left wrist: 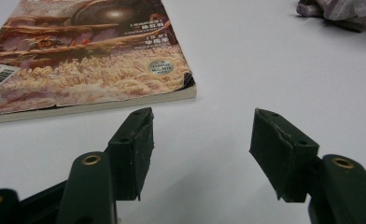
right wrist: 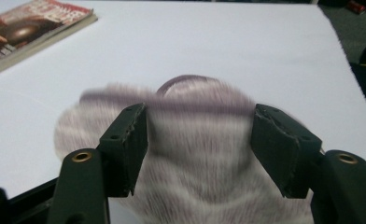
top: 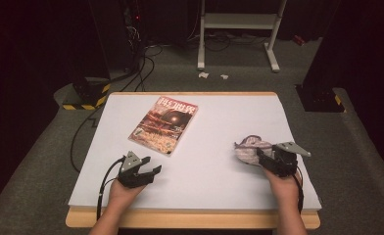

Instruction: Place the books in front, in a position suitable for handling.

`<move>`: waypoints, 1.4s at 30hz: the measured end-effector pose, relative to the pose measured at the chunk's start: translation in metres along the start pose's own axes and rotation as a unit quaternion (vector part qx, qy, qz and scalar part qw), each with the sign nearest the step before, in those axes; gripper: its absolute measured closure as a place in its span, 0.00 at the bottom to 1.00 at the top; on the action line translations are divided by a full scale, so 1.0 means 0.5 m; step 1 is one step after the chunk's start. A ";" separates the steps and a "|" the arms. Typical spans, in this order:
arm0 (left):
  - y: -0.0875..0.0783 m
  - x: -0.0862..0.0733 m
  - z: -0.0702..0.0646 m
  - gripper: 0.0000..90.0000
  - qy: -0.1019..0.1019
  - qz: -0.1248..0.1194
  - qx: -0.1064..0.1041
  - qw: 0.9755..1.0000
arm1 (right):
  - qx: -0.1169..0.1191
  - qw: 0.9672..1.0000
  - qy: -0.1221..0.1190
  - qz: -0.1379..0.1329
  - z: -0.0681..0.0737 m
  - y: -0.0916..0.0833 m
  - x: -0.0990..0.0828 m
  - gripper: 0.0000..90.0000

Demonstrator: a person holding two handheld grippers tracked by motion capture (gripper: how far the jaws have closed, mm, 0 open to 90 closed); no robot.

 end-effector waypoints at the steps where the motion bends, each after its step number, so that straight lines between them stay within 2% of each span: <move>1: 0.000 0.000 0.000 0.44 0.000 0.000 0.000 1.000 | 0.000 1.000 0.000 0.000 0.000 0.000 0.000 0.41; 8: 0.000 0.000 0.000 0.44 0.001 0.000 0.000 1.000 | 0.004 1.000 0.000 -0.005 0.002 -0.005 0.003 0.42; 19: -0.001 0.000 0.001 0.44 0.000 0.000 0.001 1.000 | 0.020 1.000 -0.012 -0.015 0.032 -0.022 0.015 0.40; 26: 0.000 0.000 0.002 0.44 -0.001 0.001 0.001 1.000 | 0.041 0.999 -0.029 -0.018 0.067 -0.031 0.017 0.39; 28: 0.000 -0.001 0.002 0.45 -0.002 0.002 0.001 1.000 | 0.053 0.998 -0.034 -0.014 0.085 -0.030 0.013 0.38; 34: 0.000 -0.001 0.002 0.46 -0.003 0.003 -0.001 1.000 | 0.073 0.996 -0.044 -0.002 0.113 -0.022 0.002 0.36; 36: 0.000 -0.002 0.003 0.47 -0.001 0.005 0.002 1.000 | 0.085 0.995 -0.055 0.005 0.134 -0.015 -0.009 0.34; 38: 0.000 -0.002 0.003 0.47 0.000 0.006 0.001 1.000 | 0.090 0.994 -0.059 0.006 0.140 -0.013 -0.011 0.34; 39: 0.001 -0.002 0.003 0.47 0.002 0.007 0.002 1.000 | 0.104 0.992 -0.069 0.008 0.155 -0.012 -0.017 0.33; 42: 0.001 -0.003 0.004 0.47 0.002 0.009 0.004 1.000 | 0.114 0.991 -0.073 0.012 0.169 -0.010 -0.023 0.32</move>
Point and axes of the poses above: each handheld gripper's, and its own axes: y roughly forward along the jaws, x roughly out of its top, z roughly to its left, the point moved 3 cm from there along y, roughly forward along the jaws, and after that the axes turned 14 degrees about y, right-handed, at the moved point
